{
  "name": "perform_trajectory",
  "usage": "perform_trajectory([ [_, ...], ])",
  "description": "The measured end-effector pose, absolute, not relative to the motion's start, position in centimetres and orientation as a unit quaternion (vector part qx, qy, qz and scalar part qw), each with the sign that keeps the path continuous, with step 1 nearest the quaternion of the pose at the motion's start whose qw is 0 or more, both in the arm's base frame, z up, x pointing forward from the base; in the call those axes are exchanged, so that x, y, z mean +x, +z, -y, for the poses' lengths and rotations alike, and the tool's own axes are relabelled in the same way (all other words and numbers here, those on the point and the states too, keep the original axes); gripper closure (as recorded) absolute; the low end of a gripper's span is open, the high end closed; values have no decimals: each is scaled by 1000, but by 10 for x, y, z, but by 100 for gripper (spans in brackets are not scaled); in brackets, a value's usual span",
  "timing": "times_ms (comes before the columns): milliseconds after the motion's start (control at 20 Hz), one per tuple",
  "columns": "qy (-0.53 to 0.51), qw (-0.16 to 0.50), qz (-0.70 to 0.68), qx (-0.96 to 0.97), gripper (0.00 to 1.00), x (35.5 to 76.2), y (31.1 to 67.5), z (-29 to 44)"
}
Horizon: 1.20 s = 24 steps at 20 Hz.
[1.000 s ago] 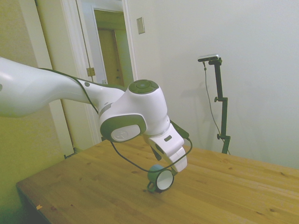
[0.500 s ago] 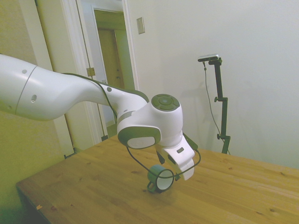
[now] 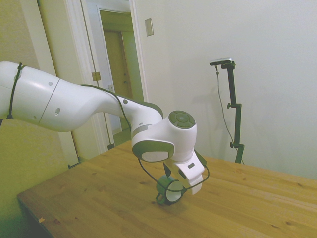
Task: Flip the mug upright
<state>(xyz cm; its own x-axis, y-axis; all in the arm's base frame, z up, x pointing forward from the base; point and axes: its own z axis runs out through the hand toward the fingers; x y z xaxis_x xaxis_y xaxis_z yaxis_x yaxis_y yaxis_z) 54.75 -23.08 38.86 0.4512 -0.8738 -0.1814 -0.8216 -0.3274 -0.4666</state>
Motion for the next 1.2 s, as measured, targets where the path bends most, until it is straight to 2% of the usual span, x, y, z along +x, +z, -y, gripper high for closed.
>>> perform_trajectory([
  [200,-51,261,-519,-812,0,548,389,226],
  [850,-23,370,-493,-787,0,549,367,215],
  [1200,-5,396,-473,-787,0,554,362,214],
])
